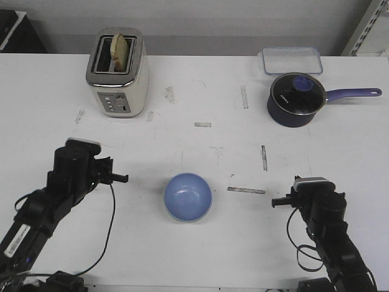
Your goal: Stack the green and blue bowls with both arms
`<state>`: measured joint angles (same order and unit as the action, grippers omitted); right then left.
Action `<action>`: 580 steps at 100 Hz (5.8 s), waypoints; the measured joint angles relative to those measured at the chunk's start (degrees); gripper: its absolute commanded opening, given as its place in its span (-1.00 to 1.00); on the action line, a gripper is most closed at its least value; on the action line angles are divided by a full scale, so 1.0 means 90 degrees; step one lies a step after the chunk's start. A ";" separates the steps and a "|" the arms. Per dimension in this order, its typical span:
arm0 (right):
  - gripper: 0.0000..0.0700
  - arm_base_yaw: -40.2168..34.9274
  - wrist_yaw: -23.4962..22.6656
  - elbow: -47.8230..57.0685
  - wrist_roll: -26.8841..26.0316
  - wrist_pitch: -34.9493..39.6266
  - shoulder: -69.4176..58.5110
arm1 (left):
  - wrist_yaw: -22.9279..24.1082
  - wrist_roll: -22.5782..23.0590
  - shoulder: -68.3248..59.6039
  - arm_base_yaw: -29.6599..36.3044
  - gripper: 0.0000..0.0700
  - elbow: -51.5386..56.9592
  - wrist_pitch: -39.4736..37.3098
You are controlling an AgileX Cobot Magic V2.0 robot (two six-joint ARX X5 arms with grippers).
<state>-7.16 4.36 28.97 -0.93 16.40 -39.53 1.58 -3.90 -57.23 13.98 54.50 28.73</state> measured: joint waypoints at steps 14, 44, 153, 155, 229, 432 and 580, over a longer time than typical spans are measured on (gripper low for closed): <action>-1.00 0.0376 0.0000 0.0000 0.0000 0.0209 0.0352 | 0.0010 -0.0163 0.1049 -0.0656 -1.00 -0.1209 -0.0576; -1.00 0.0690 0.0017 -0.0029 0.0000 0.0787 0.1302 | 0.0000 -0.0335 0.2263 -0.1962 -1.00 -0.1880 -0.0663; -1.00 0.0690 -0.0146 -0.0029 0.0002 0.0770 0.2448 | -0.0437 0.0328 0.3679 -0.1984 -0.99 -0.1948 -0.1634; -1.00 0.0690 -0.0146 -0.0029 0.0002 0.0770 0.2448 | -0.0437 0.0328 0.3716 -0.1984 -0.99 -0.1948 -0.1632; -1.00 0.0690 -0.0146 -0.0029 0.0002 0.0770 0.2448 | -0.0260 0.0330 0.4796 -0.1579 -0.99 -0.2416 -0.1863; -1.00 0.0767 -0.0148 -0.0112 0.0148 0.0284 0.2521 | -0.0262 0.0318 0.6326 -0.1401 -0.99 -0.5838 -0.4430; -1.00 0.1088 -0.0486 -0.3128 0.0165 -0.1756 0.4379 | -0.0265 0.0318 0.6326 -0.1401 -0.99 -0.5838 -0.4432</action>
<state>2.63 -0.01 0.82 0.56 0.60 -0.12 -0.80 -1.04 -0.30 1.37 1.96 -11.16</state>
